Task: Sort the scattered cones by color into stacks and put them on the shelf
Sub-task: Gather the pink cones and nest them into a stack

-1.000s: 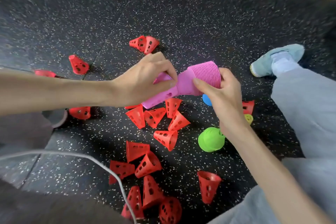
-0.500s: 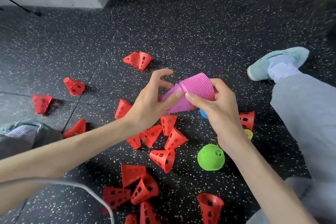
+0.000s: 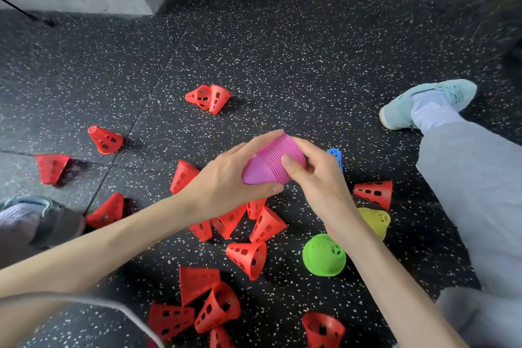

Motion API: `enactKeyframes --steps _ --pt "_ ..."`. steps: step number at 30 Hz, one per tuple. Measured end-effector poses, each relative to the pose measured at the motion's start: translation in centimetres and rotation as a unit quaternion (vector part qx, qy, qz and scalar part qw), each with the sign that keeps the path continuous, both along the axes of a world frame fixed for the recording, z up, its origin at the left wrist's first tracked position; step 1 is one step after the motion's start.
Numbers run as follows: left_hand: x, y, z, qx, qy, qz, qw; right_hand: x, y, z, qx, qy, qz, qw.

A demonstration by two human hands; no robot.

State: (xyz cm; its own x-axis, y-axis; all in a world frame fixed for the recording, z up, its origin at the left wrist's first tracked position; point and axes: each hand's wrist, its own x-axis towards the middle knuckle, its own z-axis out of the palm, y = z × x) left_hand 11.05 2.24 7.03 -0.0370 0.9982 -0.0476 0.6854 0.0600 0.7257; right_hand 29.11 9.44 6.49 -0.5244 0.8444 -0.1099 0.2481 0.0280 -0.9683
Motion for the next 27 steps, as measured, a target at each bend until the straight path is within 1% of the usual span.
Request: enactKeyframes --steps 3,6,8,11,14,18,21,23,25,27 --pt "0.3 -0.1 -0.7 -0.005 0.007 -0.011 1.0 0.0 0.1 -0.5 -0.002 -0.018 0.002 1.0" --pt "0.7 0.4 -1.4 -0.003 0.002 0.003 1.0 -0.3 0.4 -0.8 0.0 -0.04 -0.009 0.999" --pt "0.6 1.2 -1.8 -0.001 -0.01 0.011 1.0 -0.6 0.7 -0.9 -0.005 -0.038 -0.024 0.999" --pt "0.5 2.6 -2.0 -0.013 0.0 0.01 1.0 -0.7 1.1 -1.6 -0.018 -0.039 -0.041 0.998" --pt "0.4 4.2 -2.8 -0.039 0.016 0.007 0.999 -0.3 1.4 -2.2 -0.038 -0.062 -0.037 0.997" --pt "0.0 6.5 -4.6 -0.096 0.019 0.013 0.995 0.8 1.9 -2.6 -0.054 -0.097 -0.022 0.994" --pt "-0.1 8.0 -5.1 -0.125 0.043 -0.002 0.991 1.3 2.7 -2.3 -0.033 -0.116 0.007 0.993" --pt "-0.4 9.1 -5.4 -0.16 0.071 -0.022 0.984 1.5 3.6 -1.7 -0.014 -0.134 0.027 0.99" --pt "-0.7 10.3 -5.7 -0.209 0.106 -0.049 0.971 2.0 4.7 -0.8 0.018 -0.161 0.056 0.985" --pt "-1.0 11.2 -6.0 -0.236 0.165 -0.092 0.953 2.9 6.0 0.4 0.056 -0.204 0.092 0.973"
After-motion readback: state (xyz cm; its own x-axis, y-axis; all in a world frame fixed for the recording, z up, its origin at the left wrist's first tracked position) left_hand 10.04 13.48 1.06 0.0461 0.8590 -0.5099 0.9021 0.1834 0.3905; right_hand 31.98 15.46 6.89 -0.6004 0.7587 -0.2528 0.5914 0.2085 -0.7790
